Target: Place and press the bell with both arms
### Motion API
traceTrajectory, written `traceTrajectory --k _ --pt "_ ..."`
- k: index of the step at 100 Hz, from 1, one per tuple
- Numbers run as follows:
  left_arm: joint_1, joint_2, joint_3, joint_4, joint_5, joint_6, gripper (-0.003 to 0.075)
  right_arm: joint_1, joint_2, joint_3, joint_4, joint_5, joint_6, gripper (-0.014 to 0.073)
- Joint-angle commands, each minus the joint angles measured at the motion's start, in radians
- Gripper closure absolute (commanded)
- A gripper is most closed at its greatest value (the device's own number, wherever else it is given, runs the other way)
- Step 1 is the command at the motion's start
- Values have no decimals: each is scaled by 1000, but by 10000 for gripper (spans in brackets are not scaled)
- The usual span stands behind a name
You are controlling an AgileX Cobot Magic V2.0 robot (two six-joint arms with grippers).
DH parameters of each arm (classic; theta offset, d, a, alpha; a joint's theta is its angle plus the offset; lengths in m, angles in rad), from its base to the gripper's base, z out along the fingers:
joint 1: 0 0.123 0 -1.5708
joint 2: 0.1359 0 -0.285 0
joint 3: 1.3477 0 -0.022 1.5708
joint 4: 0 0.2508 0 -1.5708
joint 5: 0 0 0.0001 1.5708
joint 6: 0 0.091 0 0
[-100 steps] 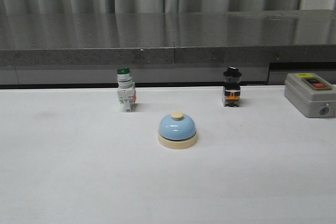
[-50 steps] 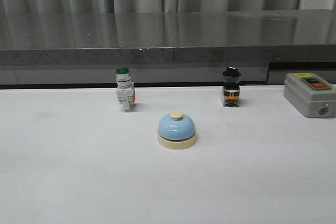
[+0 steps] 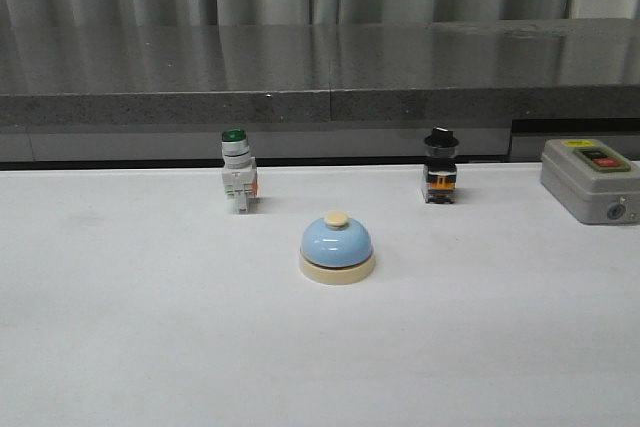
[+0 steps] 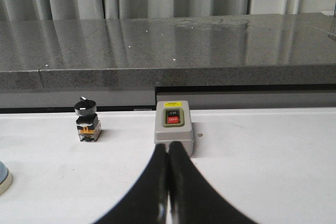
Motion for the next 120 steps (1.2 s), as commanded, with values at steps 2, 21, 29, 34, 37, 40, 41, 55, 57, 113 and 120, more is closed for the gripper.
traceTrajectory --k 2,21,29,34,37,40,41,55,57,113,120 --pt "3 -30 42 0 -81 1 741 -4 -16 -14 -5 -80 -3 653" --pt "3 -30 42 0 -81 1 741 -4 -16 -14 -5 -80 -3 653" --pt "3 -30 42 0 -81 1 741 -4 -16 -14 -5 -80 -3 653" --pt "3 -30 42 0 -81 1 741 -4 -16 -14 -5 -80 -3 653" --pt "3 -30 42 0 -81 1 741 -4 -16 -16 -5 -80 -3 653" --pt "3 -30 42 0 -81 1 741 -4 -16 -17 -5 -74 -3 653" --pt "3 -30 42 0 -81 1 741 -4 -16 -20 -5 -72 -3 653" --pt "3 -30 42 0 -81 1 741 -4 -14 -79 -5 -13 -3 653" --pt "3 -30 42 0 -81 1 741 -4 -11 -88 -5 -2 -3 653" --pt "3 -30 42 0 -80 1 741 -4 287 -446 -4 418 -3 653" --pt "3 -30 42 0 -80 1 741 -4 353 -468 4 415 -3 653"
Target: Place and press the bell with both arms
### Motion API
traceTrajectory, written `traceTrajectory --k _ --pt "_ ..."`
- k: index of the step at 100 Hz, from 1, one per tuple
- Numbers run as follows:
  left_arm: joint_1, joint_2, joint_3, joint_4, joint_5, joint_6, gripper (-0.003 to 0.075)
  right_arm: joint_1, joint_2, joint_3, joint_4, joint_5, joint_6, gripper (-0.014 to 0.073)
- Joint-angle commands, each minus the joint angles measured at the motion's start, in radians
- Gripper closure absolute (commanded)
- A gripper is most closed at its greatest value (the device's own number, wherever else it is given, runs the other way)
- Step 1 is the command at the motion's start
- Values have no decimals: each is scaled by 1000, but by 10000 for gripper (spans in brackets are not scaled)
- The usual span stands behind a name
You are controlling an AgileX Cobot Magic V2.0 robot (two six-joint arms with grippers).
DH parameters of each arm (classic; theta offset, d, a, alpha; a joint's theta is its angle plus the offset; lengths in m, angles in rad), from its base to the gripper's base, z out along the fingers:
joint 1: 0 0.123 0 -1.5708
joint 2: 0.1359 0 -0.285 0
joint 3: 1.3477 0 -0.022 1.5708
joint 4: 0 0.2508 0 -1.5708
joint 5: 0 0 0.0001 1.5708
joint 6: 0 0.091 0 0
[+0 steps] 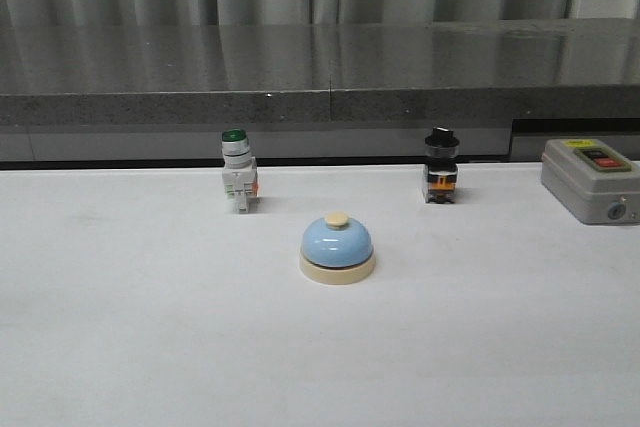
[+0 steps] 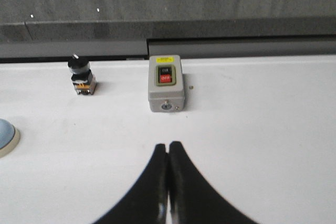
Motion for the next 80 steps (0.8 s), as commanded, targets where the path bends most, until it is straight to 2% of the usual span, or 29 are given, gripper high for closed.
traceTrajectory --k 1,31,80 --pt "3 -30 42 -2 -80 1 741 -4 93 -62 7 -59 -5 653" --pt "3 -30 42 -2 -80 1 741 12 327 -200 56 -54 -28 653" --pt "3 -30 42 -2 -80 1 741 268 750 -454 92 -13 -61 653"
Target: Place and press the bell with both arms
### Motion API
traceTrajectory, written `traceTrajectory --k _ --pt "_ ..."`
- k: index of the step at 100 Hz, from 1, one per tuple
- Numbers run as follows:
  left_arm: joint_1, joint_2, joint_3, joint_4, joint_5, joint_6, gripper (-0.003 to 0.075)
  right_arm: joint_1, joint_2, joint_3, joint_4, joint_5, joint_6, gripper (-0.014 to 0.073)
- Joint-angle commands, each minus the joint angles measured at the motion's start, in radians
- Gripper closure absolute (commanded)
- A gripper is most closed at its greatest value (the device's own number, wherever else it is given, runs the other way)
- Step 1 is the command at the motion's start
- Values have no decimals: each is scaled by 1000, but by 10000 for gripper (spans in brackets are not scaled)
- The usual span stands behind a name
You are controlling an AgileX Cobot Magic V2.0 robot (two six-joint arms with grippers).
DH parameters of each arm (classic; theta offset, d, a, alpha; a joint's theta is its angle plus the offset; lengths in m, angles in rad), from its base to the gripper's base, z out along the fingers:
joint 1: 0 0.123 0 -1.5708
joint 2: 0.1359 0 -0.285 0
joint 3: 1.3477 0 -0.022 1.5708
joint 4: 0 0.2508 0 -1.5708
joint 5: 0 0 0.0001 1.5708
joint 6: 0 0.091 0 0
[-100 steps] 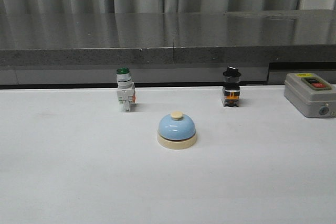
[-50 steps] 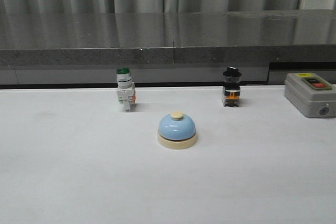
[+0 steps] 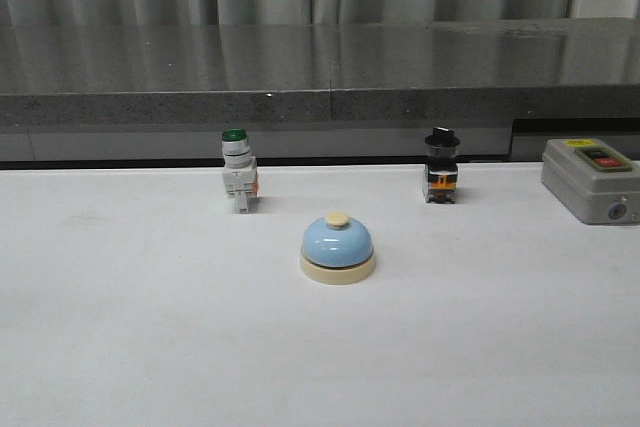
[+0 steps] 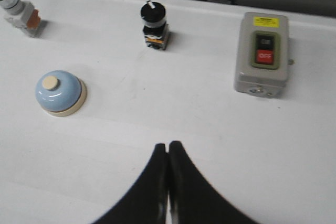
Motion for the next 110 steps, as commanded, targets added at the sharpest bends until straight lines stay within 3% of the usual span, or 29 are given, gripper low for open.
traceTrajectory --k 1,19,45,110 --pt "3 -30 42 -2 -80 1 741 39 66 -78 7 -51 -14 653" --pt "3 -30 42 -2 -80 1 741 117 235 -191 11 -46 -26 653" --pt "3 -30 42 -2 -80 1 741 203 433 -358 67 -22 -156 653" --pt "3 -30 42 -2 -80 1 741 324 861 -762 67 240 -157 653"
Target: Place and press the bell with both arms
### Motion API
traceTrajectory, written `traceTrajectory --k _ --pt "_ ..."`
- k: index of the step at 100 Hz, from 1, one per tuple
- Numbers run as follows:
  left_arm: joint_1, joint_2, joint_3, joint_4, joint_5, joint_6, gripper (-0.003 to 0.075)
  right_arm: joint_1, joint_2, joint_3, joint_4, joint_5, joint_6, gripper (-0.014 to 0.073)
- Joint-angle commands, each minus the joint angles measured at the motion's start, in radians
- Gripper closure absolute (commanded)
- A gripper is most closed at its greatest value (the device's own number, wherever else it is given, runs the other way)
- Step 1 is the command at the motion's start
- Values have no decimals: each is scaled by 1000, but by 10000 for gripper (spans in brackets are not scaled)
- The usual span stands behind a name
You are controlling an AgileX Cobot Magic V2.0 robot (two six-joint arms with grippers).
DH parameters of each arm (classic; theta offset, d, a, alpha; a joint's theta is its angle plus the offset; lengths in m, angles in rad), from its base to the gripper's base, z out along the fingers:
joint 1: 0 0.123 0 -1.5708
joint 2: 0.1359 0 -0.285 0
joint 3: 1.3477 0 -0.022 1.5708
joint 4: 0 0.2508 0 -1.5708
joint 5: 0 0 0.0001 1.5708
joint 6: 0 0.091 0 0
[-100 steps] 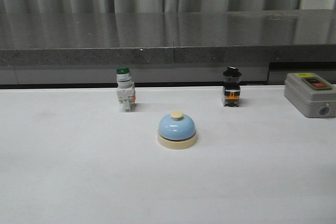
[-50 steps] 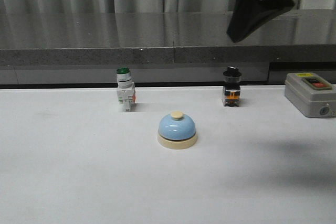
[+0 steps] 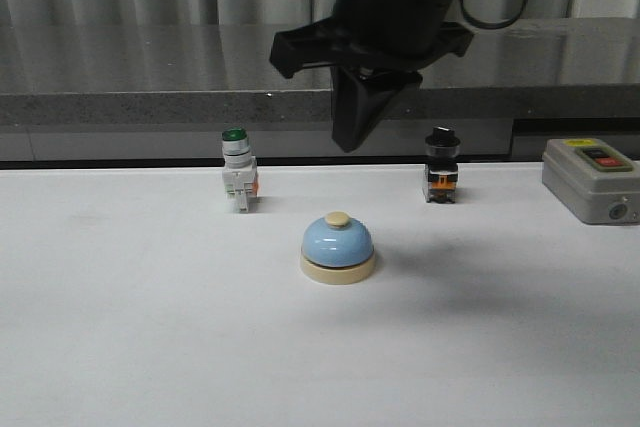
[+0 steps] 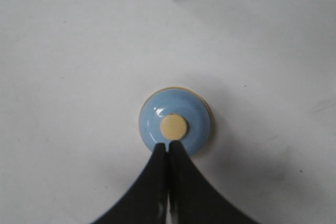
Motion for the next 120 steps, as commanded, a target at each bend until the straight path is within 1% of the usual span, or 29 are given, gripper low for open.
traceTrajectory --k 1,23,62,91,102,120 --pt "3 -30 42 -2 -80 1 741 3 -2 -74 9 18 -10 653" --pt "3 -30 42 -2 -80 1 741 2 83 -129 5 60 -10 653" --pt "3 -30 42 -2 -80 1 741 4 172 -128 -11 60 -10 653" --pt "3 -30 42 -2 -80 1 741 -3 56 -129 -34 75 24 653" --pt "3 -30 42 -2 -80 1 741 -20 19 -127 -74 90 64 653" --pt "3 -30 42 -2 -80 1 741 -59 -45 -89 -74 94 78 653"
